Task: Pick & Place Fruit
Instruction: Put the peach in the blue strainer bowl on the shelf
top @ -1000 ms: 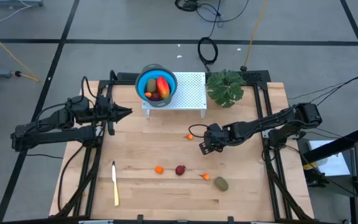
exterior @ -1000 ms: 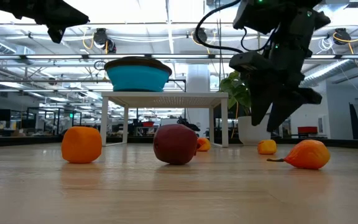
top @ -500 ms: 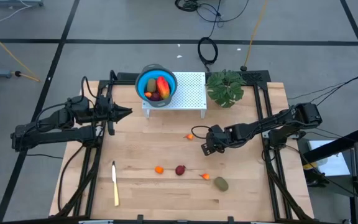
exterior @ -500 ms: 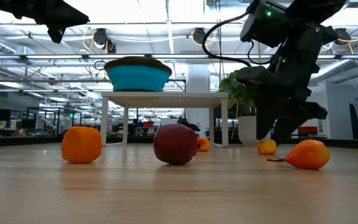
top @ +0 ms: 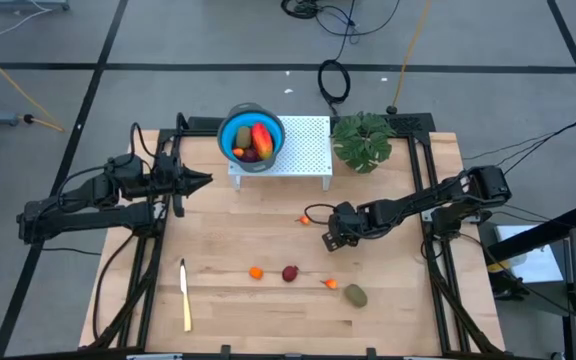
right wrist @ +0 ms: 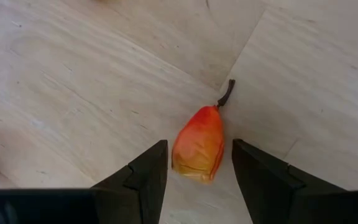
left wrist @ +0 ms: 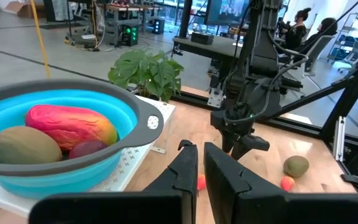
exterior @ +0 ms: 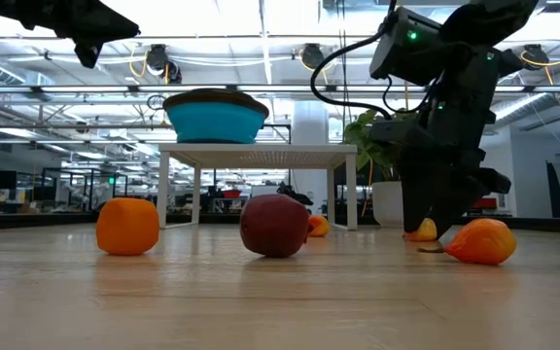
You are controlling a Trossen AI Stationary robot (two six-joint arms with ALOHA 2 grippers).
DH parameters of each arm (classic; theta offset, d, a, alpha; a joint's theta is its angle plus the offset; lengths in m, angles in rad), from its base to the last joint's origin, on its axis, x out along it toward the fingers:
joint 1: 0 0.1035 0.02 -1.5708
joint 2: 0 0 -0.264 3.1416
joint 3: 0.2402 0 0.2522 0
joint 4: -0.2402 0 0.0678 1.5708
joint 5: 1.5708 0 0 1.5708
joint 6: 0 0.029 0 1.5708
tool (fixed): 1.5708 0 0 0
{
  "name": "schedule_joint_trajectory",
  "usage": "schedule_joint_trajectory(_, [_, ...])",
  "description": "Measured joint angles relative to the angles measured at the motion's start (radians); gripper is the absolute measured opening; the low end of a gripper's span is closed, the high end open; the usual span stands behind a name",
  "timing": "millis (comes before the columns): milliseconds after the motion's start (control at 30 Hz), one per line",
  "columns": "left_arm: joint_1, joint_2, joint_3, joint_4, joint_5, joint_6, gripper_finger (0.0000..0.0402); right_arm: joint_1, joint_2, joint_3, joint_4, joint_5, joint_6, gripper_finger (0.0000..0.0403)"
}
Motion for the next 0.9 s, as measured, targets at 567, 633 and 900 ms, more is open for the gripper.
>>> schedule_joint_trajectory(567, [0.0, 0.0, 0.0, 0.0, 0.0, -0.037, 0.0026, 0.002, -0.099, -0.006, 0.026, -0.021, -0.001, 0.0106])
schedule_joint_trajectory(633, [0.0, 0.0, 0.0, 0.0, 0.0, -0.047, 0.0026, 0.001, -0.126, -0.006, 0.054, -0.021, -0.012, 0.0096])
schedule_joint_trajectory(900, [0.0, 0.0, 0.0, 0.005, -0.001, -0.168, 0.0026, 0.001, -0.268, -0.005, 0.338, -0.033, -0.19, 0.009])
